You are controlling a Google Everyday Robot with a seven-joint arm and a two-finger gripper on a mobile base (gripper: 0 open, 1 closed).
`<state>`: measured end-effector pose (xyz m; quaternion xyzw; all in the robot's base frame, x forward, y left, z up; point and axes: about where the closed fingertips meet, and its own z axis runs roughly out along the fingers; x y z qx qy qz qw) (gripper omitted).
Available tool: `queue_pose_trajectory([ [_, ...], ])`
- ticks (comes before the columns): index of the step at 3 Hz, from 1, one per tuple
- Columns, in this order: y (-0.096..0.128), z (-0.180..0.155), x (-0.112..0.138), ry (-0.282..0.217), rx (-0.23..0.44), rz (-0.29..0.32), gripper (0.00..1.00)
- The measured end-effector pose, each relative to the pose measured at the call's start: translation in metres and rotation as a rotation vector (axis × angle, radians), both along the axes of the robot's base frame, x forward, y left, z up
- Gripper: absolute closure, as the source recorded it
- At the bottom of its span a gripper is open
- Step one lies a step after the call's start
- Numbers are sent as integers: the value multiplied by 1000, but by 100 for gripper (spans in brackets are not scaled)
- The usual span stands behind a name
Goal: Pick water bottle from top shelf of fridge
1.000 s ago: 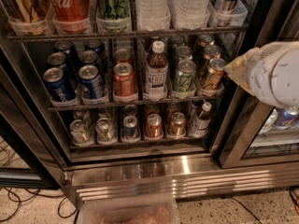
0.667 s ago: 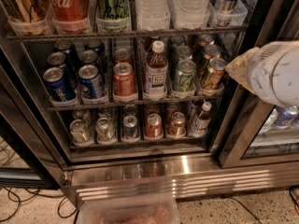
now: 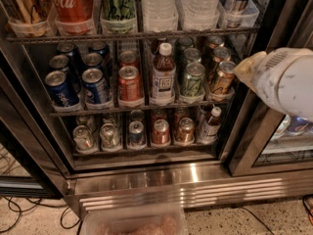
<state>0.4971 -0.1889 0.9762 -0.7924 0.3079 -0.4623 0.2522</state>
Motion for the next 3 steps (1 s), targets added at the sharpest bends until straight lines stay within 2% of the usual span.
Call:
queue_pose_trajectory([
  [1,0,-22,0,-96,-175,72,100],
  [2,6,-15,1,-228,-292,152,100],
  [3,18,6,2,-374,-338,218,100],
])
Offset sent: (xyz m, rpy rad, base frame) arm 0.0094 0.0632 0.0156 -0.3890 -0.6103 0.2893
